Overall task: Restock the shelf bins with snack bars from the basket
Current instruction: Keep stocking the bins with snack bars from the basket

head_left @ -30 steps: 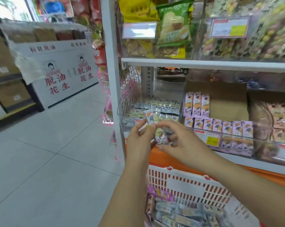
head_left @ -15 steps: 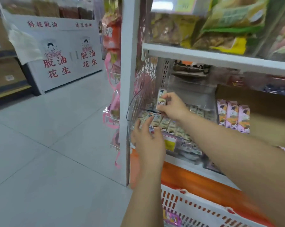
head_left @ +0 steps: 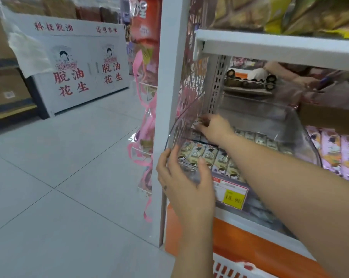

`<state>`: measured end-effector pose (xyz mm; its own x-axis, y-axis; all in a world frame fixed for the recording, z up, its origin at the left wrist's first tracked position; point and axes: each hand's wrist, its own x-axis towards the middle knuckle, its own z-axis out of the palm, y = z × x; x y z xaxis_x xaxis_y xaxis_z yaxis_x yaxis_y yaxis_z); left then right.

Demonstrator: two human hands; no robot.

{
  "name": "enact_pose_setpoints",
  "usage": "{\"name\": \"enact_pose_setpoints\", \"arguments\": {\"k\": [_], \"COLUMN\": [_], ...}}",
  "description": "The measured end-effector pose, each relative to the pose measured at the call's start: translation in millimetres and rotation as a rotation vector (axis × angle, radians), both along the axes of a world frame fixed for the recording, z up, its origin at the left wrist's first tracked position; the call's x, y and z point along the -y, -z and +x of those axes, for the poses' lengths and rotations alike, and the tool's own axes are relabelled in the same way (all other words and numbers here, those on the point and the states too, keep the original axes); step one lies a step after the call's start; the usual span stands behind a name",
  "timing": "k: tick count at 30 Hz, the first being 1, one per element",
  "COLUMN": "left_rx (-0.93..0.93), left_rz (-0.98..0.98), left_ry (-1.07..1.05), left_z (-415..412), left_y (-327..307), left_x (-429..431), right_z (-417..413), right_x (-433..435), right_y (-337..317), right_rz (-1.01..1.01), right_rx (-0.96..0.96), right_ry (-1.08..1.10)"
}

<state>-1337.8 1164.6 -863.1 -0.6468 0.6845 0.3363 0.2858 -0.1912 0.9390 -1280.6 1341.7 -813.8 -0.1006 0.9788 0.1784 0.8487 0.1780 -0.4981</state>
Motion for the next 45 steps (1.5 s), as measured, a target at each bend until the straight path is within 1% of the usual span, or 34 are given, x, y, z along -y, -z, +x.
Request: {"name": "enact_pose_setpoints", "arguments": {"k": [4,6,9,11,14,15,16,17,19,20,21,24,26,29,32,35,37,39,43,45], "left_rx": [-0.01,-0.014,-0.062,-0.141,-0.194,-0.239,-0.336,-0.478,-0.787,-0.885,-0.932,-0.916,-0.892,-0.903,-0.835,-0.812,-0.809,-0.808,-0.792,-0.788], "left_rz": [0.001,-0.016,-0.024,-0.021,-0.034,-0.041,-0.05,-0.066,-0.099,-0.13,-0.182,-0.421,-0.549,-0.606,-0.642,-0.603,-0.612,-0.613,-0.609,-0.611], "left_ry": [0.029,0.057,0.08,0.089,0.172,0.204,0.24,0.288,0.386,0.422,0.446,0.489,0.521,0.598,0.602,0.568,0.562,0.565,0.559,0.559], "left_z": [-0.4,-0.7,-1.5,-4.4,-12.7,-15.6,-18.2,-20.6,-27.6,-32.6,-37.9,-50.7,-54.7,-56.1,-55.7,-54.4,-55.1,-55.7,-55.5,-56.1], "left_y": [-3.7,-8.0,-14.3,-14.4,-13.6,-10.7,-5.3,1.8,22.6,35.7,48.7,89.6,114.8,144.7,157.4,160.5,161.6,162.0,161.3,162.5], "left_x": [3.7,9.1,20.2,30.3,45.5,51.2,57.5,66.5,86.4,97.9,108.9,130.7,138.4,148.1,150.8,148.3,148.6,150.0,150.3,150.1], "right_z": [7.6,10.7,15.3,22.6,43.0,50.4,57.9,65.6,79.6,85.8,91.9,109.5,121.2,142.7,166.8,178.0,175.1,166.8,156.9,159.2], "right_x": [14.2,34.6,83.5,123.3,183.7,202.2,218.7,233.6,254.3,261.5,266.2,278.1,286.0,293.9,298.2,309.0,316.4,323.0,330.5,330.3], "right_y": [-6.3,-15.0,-33.0,-37.9,-32.0,-26.2,-17.6,-4.9,26.4,45.7,67.3,126.0,155.6,190.3,227.3,260.4,278.6,295.2,316.2,320.3], "right_rz": [-0.077,-0.052,0.114,0.221,0.445,0.471,0.465,0.429,0.275,0.172,0.072,-0.218,-0.433,-0.682,-0.777,-0.87,-0.853,-0.794,-0.748,-0.767], "right_rx": [0.096,0.103,0.127,0.059,-0.016,-0.043,-0.064,-0.08,-0.085,-0.067,-0.027,0.143,0.208,0.322,0.466,0.578,0.605,0.621,0.817,0.856], "right_ry": [-0.058,-0.064,-0.149,-0.245,-0.406,-0.463,-0.511,-0.543,-0.553,-0.538,-0.519,-0.494,-0.491,-0.455,-0.443,-0.486,-0.546,-0.61,-0.674,-0.665]}}
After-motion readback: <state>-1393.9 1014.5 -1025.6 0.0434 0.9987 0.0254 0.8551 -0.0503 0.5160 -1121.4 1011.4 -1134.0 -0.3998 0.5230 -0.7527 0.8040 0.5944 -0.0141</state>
